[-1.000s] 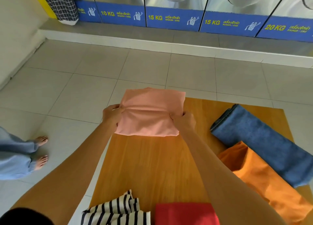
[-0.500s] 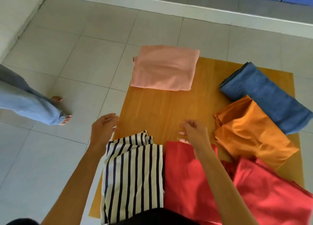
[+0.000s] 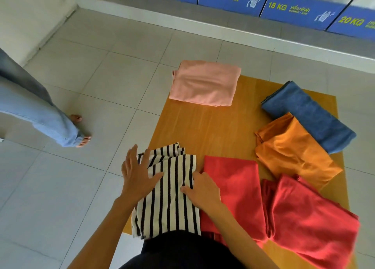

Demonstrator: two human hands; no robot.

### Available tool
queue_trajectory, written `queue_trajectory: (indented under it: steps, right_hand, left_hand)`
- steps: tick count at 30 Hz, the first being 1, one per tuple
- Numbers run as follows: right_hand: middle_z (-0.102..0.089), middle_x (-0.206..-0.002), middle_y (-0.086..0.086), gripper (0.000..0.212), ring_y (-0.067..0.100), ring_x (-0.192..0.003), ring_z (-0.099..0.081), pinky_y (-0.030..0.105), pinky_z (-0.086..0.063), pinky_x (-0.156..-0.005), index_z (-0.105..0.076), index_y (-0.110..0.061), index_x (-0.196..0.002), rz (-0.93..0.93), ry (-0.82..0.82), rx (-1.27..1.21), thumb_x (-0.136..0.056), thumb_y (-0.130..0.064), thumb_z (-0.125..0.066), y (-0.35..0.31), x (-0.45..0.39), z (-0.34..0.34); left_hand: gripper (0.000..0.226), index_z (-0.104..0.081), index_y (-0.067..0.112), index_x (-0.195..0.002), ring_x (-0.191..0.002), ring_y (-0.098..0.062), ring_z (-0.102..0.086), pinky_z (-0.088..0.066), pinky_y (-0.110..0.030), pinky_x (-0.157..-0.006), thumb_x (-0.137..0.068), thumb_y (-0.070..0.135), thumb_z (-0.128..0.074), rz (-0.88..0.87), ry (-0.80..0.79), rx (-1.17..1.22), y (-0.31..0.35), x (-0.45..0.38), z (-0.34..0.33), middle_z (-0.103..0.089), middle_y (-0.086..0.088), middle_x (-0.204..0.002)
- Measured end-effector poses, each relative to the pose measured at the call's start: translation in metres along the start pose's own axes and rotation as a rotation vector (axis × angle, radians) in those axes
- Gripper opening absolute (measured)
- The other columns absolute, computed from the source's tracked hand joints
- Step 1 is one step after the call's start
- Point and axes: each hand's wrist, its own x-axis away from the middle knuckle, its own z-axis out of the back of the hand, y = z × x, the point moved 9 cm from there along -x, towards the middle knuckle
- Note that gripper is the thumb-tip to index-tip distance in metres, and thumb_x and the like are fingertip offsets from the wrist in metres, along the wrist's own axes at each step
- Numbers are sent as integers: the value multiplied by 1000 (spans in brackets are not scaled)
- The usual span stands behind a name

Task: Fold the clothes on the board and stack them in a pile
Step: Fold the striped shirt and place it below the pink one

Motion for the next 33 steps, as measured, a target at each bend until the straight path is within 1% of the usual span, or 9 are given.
queue_trajectory:
  steps: [4,9,12,16,20,24,28,30,33]
  right_hand:
    - [-62,-118,1,36,25,-110,-61,41,-53,-88,-60,-19,-112,107,29,-10,-89,-45,-65,-27,-14,4]
    - [-64,-123,1,42,24,-114,-61,41,-53,-92,-58,-23,-129,125,97,-10,-94,-45,-55,-22,0,17]
    - [-67,-98,0,33,20,-90,-64,35,-52,-75,-63,-17,-106,56,72,-42,-94,-47,-56,14,19,15]
    - [-64,-64,-1,51,23,-60,-65,39,-59,-65,-59,-16,-71,-38,-114,-44,-81,-65,-54,52,44,-17]
    - [-77,-78,3,56,23,-70,-77,41,-64,-73,-64,-13,-98,-145,-229,-111,-82,-66,-56,59,57,-41]
    - [-64,-109,-3,58,24,-100,-67,41,-56,-82,-51,-18,-119,-70,-145,-154,-82,-61,-62,41,60,-41]
    - [-71,-94,0,65,22,-85,-69,43,-58,-73,-54,-14,-106,-162,-6,-236,-76,-71,-56,50,60,-41]
    - [-78,-83,2,71,22,-76,-75,42,-62,-76,-64,-11,-98,-204,-85,-293,-76,-77,-50,57,55,-61]
    - [-74,-117,2,61,20,-106,-71,34,-56,-93,-63,-17,-126,-148,-120,-449,-87,-64,-59,41,52,-78]
  left_hand:
    - [94,-17,29,-154,-151,-23,8,7,-49,-118,-79,74,-51,-186,-204,-93,18,-23,-21,1,-2,-165]
    - [77,-44,24,-137,-129,-26,-45,-30,-46,-108,-75,65,-65,-19,-115,-4,1,-20,-5,-49,-5,-139]
    - [65,-46,22,-132,-117,-24,-53,-34,-45,-104,-80,59,-64,24,-66,25,-9,-1,-4,-59,-4,-125]
    - [55,-48,26,-132,-110,-23,-59,-35,-46,-103,-88,58,-54,29,-92,-20,-24,15,-6,-64,-2,-118]
    - [40,-56,22,-124,-102,-23,-65,-47,-37,-93,-94,48,-51,12,-73,42,-29,21,3,-68,-4,-116]
    - [25,-59,19,-112,-96,-25,-68,-46,-28,-80,-97,38,-52,31,-85,112,-38,22,11,-69,-4,-107]
    - [20,-59,18,-104,-97,-25,-65,-44,-29,-81,-95,35,-57,161,-54,247,-64,29,25,-69,-6,-104]
    - [21,-58,18,-104,-95,-22,-63,-43,-29,-81,-94,37,-57,214,-31,283,-73,37,28,-68,-6,-105]
    - [40,-56,13,-121,-107,-29,-63,-47,-37,-91,-95,44,-51,309,-36,325,-76,51,22,-66,-12,-118]
